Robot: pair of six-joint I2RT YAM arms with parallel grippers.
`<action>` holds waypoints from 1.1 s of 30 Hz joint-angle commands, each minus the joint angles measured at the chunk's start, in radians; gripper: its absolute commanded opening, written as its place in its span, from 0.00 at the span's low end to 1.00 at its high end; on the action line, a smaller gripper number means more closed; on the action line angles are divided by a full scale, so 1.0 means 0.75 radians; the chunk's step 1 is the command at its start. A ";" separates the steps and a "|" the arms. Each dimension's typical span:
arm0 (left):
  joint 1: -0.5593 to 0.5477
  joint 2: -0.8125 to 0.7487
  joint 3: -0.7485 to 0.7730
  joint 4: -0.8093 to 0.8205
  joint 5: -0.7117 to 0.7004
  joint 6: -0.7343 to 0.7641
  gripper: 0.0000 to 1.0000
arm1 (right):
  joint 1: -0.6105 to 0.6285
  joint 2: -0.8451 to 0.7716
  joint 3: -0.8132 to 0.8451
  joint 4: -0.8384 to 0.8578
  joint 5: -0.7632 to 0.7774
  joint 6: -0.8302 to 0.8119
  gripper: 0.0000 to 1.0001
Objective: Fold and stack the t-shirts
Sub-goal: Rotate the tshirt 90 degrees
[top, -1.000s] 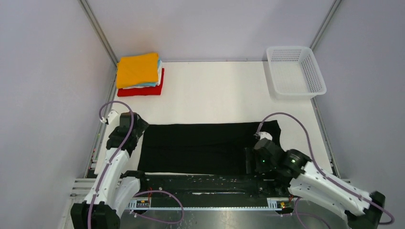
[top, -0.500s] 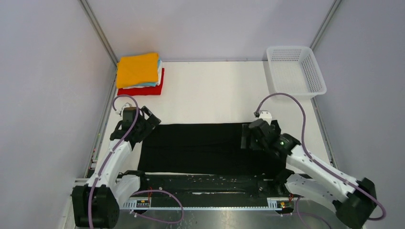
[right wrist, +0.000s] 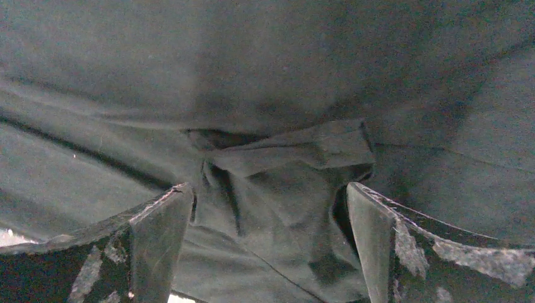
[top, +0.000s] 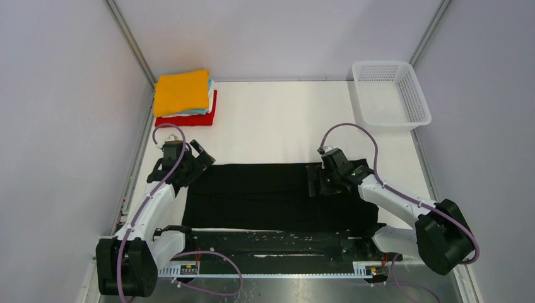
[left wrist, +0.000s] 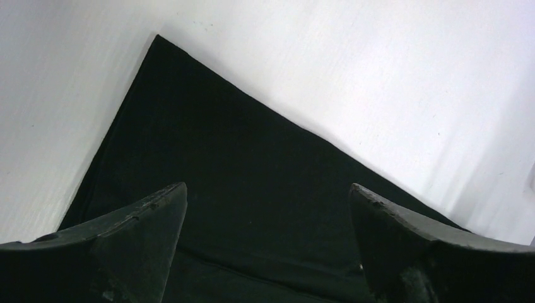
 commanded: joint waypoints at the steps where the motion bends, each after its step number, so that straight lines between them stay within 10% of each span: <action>1: -0.002 0.023 0.009 0.055 -0.005 0.025 0.99 | -0.005 -0.005 -0.066 0.069 -0.190 -0.046 1.00; 22: -0.002 0.033 0.009 0.056 -0.018 0.030 0.99 | 0.315 -0.407 -0.043 -0.277 -0.491 0.109 0.99; 33: -0.003 0.022 0.007 0.060 0.049 0.016 0.99 | 0.309 -0.568 -0.067 -0.366 0.078 0.342 1.00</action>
